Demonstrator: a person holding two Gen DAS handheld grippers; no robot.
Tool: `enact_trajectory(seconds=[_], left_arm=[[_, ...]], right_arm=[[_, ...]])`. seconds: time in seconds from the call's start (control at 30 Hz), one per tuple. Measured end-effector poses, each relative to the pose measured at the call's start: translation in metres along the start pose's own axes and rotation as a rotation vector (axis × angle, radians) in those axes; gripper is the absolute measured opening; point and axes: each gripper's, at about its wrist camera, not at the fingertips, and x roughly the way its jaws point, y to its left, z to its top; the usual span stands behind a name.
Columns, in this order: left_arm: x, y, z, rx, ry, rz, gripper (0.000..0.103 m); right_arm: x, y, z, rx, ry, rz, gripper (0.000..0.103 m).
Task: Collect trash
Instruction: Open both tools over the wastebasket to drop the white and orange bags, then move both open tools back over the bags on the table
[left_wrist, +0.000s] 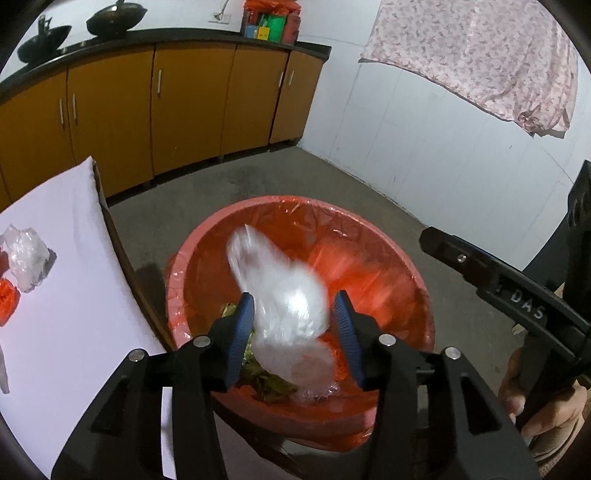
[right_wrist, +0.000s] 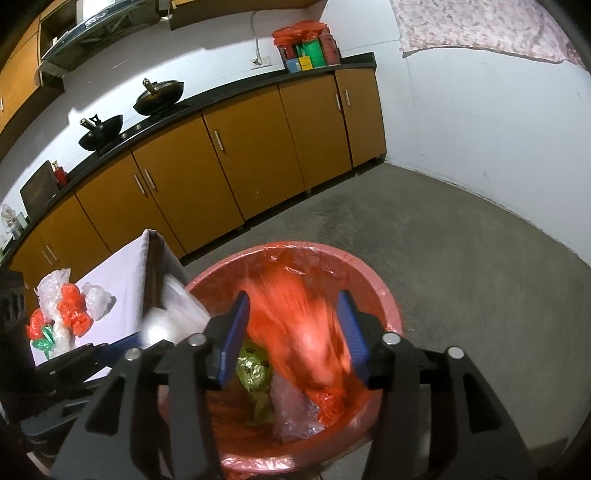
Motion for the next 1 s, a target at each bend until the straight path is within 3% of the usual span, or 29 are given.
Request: enact_trajectory(seconds=[0.5,1.0], left_arm=[[-0.027,0.029,0.000,-0.059,-0.050,0.071,0.056],[-0.106,0.117,-0.032,-0.199,-0.157,0.302,0.068]], right_arm=[[-0.010,0.012,0.003,-0.025,-0.024,0.014,0.062],[-0.007,0.097,0.000,-0.142,0.001,0.165,0.063]])
